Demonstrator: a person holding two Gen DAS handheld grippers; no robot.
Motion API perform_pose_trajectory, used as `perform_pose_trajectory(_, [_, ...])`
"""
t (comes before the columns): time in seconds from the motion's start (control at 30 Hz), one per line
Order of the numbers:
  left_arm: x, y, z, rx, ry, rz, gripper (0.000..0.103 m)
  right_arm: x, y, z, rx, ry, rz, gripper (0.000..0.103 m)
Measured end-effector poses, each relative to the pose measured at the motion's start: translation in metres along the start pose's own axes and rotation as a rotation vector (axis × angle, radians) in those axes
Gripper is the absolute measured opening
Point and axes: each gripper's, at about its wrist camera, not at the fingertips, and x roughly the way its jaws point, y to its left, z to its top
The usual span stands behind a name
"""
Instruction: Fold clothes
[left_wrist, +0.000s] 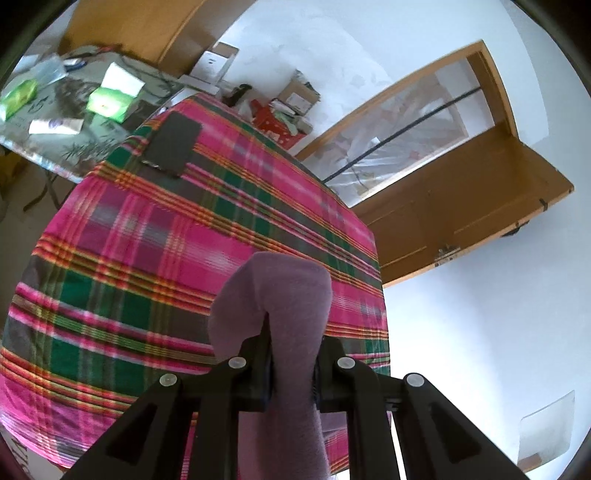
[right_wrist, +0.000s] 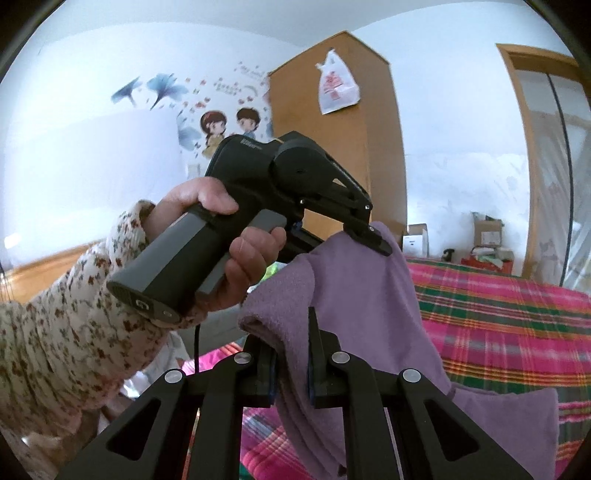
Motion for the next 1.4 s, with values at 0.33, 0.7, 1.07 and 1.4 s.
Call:
perform_pose_trajectory(0.33, [0.03, -0.06, -0.008, 0.077, 0.021, 0.037, 0.015, -0.038, -0.041, 0.006, 0.101, -0.052, -0.066, 0.012])
perform_pose_trajectory(0.7, [0.085, -0.121, -0.021, 0.135, 0.118, 0.038, 0.016, -0.082, -0.082, -0.001, 0.173, -0.078, -0.188, 0.012])
perform_pose_trajectory(1.07, [0.137, -0.15, -0.036, 0.164, 0.213, 0.084, 0.016, -0.111, -0.122, -0.019, 0.248, -0.054, -0.276, 0.012])
perform_pose_trajectory(1.4, [0.186, -0.16, -0.045, 0.157, 0.305, 0.123, 0.017, -0.125, -0.155, -0.043, 0.332, -0.021, -0.345, 0.012])
